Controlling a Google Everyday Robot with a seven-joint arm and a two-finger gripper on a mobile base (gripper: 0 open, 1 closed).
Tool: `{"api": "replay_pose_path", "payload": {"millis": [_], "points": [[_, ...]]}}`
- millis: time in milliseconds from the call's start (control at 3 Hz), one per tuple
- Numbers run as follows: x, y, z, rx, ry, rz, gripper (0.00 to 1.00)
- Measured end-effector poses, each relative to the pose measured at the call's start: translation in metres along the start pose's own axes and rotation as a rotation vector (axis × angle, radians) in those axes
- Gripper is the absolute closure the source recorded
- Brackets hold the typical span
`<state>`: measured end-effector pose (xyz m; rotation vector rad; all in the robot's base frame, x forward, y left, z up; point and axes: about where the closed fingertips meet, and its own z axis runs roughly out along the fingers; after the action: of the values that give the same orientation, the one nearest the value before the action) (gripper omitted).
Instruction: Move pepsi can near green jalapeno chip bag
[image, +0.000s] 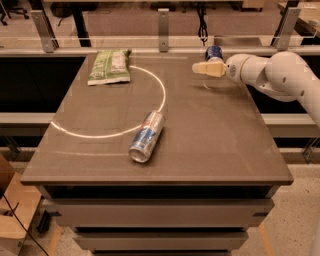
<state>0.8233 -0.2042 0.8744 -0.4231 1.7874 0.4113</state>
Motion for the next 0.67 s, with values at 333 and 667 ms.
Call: {"api": "replay_pose_path", "payload": {"millis": [333, 667], "points": [[0.004, -0.011, 0.018, 0.009, 0.004, 0.018, 0.0], [0.009, -0.015, 0.034, 0.02, 0.039, 0.001, 0.0]]}}
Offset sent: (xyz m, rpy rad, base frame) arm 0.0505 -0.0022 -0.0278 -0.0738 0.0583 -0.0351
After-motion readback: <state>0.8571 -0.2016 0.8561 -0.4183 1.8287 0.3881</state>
